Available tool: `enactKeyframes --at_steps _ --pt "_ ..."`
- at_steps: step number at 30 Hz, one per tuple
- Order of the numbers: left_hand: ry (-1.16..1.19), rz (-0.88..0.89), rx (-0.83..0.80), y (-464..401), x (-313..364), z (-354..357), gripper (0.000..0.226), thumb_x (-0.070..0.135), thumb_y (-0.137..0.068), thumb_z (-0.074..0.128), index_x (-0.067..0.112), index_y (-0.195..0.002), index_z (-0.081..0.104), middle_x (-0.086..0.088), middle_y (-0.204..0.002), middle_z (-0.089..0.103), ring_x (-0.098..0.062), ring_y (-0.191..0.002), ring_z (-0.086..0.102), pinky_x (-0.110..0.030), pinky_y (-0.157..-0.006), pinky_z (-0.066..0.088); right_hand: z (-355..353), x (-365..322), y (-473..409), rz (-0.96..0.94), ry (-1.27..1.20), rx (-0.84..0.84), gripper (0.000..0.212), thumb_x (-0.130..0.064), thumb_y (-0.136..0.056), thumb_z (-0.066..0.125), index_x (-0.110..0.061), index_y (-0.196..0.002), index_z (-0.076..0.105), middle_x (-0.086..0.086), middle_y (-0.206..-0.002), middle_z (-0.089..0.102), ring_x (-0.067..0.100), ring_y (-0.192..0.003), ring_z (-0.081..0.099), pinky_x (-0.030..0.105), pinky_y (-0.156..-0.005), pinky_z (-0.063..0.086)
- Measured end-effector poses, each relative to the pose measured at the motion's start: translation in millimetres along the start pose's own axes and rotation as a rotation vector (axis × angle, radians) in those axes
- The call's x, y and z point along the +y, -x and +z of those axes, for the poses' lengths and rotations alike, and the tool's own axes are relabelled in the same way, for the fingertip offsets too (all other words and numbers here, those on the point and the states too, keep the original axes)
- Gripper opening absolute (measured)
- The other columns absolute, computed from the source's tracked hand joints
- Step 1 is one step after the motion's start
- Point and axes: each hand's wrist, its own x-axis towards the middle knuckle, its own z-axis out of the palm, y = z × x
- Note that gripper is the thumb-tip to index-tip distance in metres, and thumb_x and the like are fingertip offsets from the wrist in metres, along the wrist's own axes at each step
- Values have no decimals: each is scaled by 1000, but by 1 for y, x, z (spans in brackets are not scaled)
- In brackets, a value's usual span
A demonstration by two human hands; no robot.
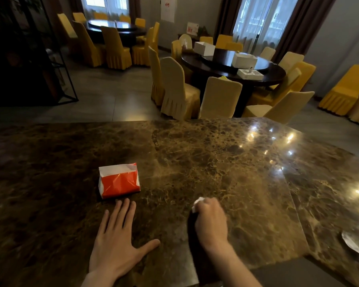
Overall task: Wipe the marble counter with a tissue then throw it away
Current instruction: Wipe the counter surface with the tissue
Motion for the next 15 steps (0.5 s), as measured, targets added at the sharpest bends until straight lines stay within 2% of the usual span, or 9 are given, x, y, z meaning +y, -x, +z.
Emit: enactKeyframes --at_steps 4,6,8,10,12,15 --pt "-22 -6 -33 -2 -1 0 132 112 -62 9 27 -159 -20 9 -170 -22 -11 -154 -27 -44 -129 -12 4 -2 19 -234 -40 -157 12 -15 -83 70 -25 -75 68 -9 -82 65 15 -85 57 25 -64 39" --pt "-26 -6 -36 -3 0 -1 133 112 -61 8 28 -158 -23 9 -169 -24 -11 -154 -28 -44 -129 -14 -12 27 6 -125 -12 -140 12 -11 -78 70 -23 -75 71 -7 -82 68 19 -86 61 29 -67 42" --pt "-36 -9 -50 -3 -1 -1 133 113 -59 6 28 -157 -25 9 -169 -27 -11 -153 -30 -44 -128 -15 -32 67 -15 105 17 -11 18 -3 -76 68 -20 -77 76 0 -83 72 27 -86 65 34 -70 47" --pt "-33 -13 -49 -3 0 -1 132 113 -59 5 28 -156 -26 9 -169 -27 -11 -153 -31 -44 -129 -15 -47 98 -28 266 49 81 28 3 -77 66 -19 -84 81 7 -83 70 35 -84 65 35 -66 45" --pt "-29 -13 -50 -2 1 -1 132 113 -59 6 29 -156 -26 10 -168 -27 -10 -153 -31 -44 -128 -16 -44 101 -34 304 74 94 26 3 -79 67 -18 -83 82 9 -82 67 37 -85 63 36 -65 43" --pt "-22 -16 -46 -3 1 -1 132 113 -60 7 29 -156 -25 10 -169 -26 -10 -153 -30 -44 -128 -16 -22 74 -35 289 45 100 12 -7 -87 69 -11 -82 78 8 -87 67 33 -90 60 33 -69 42"
